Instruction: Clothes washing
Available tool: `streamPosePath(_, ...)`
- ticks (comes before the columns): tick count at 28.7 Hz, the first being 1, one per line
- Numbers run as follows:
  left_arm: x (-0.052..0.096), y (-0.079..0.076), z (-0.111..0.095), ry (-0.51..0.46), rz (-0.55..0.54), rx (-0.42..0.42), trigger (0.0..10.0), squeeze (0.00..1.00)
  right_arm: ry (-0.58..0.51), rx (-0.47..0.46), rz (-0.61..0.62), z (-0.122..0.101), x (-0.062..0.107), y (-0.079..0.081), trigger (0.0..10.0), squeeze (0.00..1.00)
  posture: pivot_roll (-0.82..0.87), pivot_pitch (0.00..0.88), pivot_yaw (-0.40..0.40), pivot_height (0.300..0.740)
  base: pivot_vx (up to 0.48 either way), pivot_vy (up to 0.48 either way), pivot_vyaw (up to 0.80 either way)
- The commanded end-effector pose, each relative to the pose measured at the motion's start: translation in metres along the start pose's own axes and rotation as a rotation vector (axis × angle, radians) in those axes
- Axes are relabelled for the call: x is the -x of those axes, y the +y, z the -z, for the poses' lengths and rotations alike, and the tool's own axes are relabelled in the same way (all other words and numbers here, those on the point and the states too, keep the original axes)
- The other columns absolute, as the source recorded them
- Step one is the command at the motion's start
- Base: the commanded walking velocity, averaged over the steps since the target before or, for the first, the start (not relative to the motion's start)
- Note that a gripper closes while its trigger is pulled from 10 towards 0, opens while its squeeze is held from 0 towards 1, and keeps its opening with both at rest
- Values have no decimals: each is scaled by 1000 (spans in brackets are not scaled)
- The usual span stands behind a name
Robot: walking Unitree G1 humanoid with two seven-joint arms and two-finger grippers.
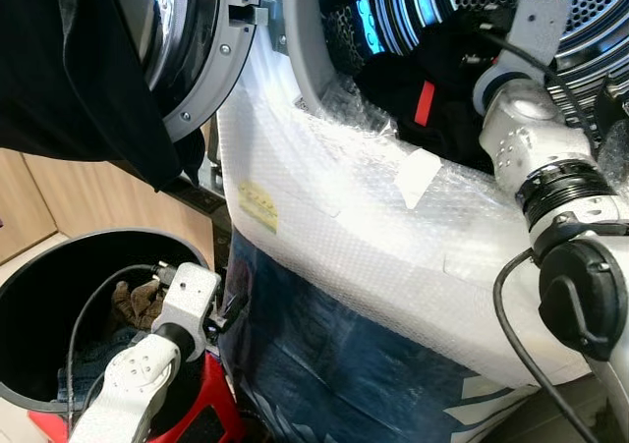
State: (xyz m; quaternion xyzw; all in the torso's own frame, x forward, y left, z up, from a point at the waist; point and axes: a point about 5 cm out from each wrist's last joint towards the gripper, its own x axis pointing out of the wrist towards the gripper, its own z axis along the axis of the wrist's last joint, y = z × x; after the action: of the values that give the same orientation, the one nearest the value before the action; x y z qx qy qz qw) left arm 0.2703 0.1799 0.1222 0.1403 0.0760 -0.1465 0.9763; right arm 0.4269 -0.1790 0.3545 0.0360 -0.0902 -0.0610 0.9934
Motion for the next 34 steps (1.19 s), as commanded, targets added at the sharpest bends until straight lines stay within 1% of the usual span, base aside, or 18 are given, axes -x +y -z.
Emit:
streamPosePath(1,0,-8,-5,-16,47,-21,10000,0,-29,-16,-9,-10,0,-8,10000,1000,191,0,-122,740,0,0,0)
streamPosePath(5,1,-16,-10,-28,100,-8,10000,0,-31,74,-36,-9,1,-22,10000,1000,187,0,-117,740,0,0,0)
streamPosePath(7,2,-17,-9,-25,112,-12,10000,0,-47,180,-53,-7,3,-29,10000,1000,184,0,-116,740,0,0,0)
streamPosePath(11,2,-17,-9,-22,114,-16,10000,0,-31,269,-23,1,7,-47,10000,1000,179,0,-114,740,0,0,0)
streamPosePath(12,2,-17,-9,-22,114,-16,10000,0,-31,269,-23,1,7,-47,10000,1000,179,0,-114,740,0,0,0)
streamPosePath(13,2,-17,-9,-21,115,-18,10000,0,-26,275,-22,3,9,-53,10000,1000,179,0,-114,740,0,0,0)
streamPosePath(15,2,-15,-9,-19,117,-22,10000,0,-40,338,-10,4,13,-61,10000,1000,171,0,-111,740,0,0,0)
streamPosePath(17,1,-13,-9,-16,114,-37,10000,0,-135,508,28,0,19,-66,10000,1000,159,0,-105,740,0,0,0)
streamPosePath(18,1,-13,-9,-15,114,-38,10000,0,-144,527,26,0,20,-65,10000,1000,159,0,-105,740,0,0,0)
streamPosePath(19,0,-13,-10,-17,116,-37,10000,0,-182,557,21,-2,22,-63,10000,0,159,0,-101,740,0,0,0)
streamPosePath(23,-1,-14,-12,-23,123,-37,10000,0,-234,527,-51,-5,29,-54,10000,0,161,0,-102,740,0,0,0)
streamPosePath(25,-1,-13,-12,-23,122,-36,10000,0,-247,512,-148,-7,35,-46,10000,0,164,0,-103,740,0,0,0)
streamPosePath(26,-1,-13,-12,-22,125,-37,10000,0,-256,479,-225,-8,40,-41,10000,0,163,0,-104,740,0,0,0)
streamPosePath(29,-2,-13,-13,-23,129,-36,10000,0,-275,428,-269,-17,47,-40,10000,0,153,2,-104,740,0,0,0)
streamPosePath(30,-2,-12,-13,-25,130,-38,10000,0,-261,483,-310,-17,50,-40,10000,0,151,3,-103,740,0,0,0)
streamPosePath(31,-2,-12,-13,-25,130,-38,10000,0,-261,483,-310,-17,50,-40,10000,0,151,3,-103,740,0,0,0)
streamPosePath(33,-3,-11,-14,-26,131,-38,10000,0,-247,550,-321,-23,57,-43,10000,0,144,8,-106,740,0,0,0)
streamPosePath(34,-3,-11,-14,-26,131,-38,10000,0,-247,550,-321,-23,57,-43,10000,0,144,8,-106,740,0,0,0)
